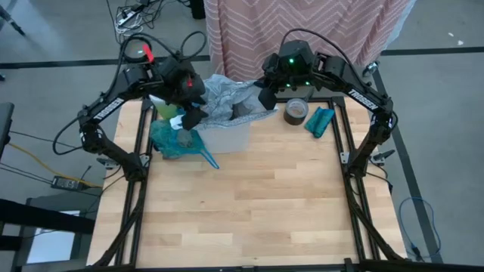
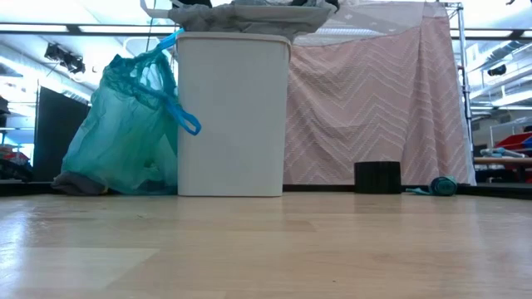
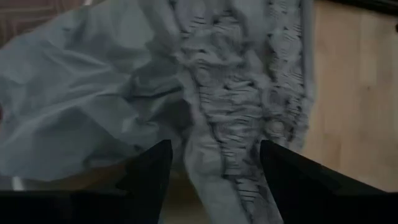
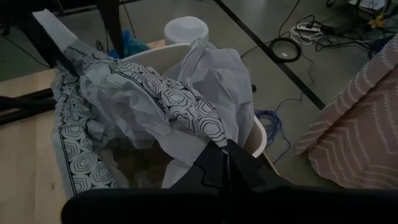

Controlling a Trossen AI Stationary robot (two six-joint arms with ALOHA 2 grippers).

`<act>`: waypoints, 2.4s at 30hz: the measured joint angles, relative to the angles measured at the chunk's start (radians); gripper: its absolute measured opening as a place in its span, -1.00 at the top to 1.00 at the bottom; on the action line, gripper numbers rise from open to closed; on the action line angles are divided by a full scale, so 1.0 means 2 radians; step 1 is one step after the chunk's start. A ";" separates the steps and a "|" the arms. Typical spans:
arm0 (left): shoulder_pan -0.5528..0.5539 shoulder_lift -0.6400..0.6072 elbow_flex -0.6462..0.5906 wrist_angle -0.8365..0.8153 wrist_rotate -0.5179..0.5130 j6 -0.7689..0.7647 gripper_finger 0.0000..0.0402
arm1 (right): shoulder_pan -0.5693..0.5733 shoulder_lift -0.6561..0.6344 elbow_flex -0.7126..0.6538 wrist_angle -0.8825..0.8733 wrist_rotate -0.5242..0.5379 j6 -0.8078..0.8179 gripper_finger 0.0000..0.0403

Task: Place trash/remove bag and relplace
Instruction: Insert the gray trash bag into the trash bin

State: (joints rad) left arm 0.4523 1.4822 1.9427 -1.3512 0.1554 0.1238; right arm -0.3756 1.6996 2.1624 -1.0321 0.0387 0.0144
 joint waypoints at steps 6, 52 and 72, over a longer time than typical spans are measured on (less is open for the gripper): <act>0.000 -0.001 0.000 -0.012 0.011 0.002 -0.28 | 0.000 0.000 0.000 0.002 0.000 -0.005 1.00; 0.000 -0.106 -0.008 -0.077 -0.102 -0.070 0.96 | -0.001 0.001 0.000 0.021 0.063 0.019 1.00; 0.000 -0.101 -0.008 -0.038 -0.171 -0.077 0.96 | -0.010 -0.027 0.001 0.081 -0.029 -0.008 0.83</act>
State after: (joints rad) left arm 0.4522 1.2793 1.9259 -1.4269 -0.1865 -0.0307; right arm -0.3956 1.6464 2.1650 -0.8707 -0.0198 -0.0016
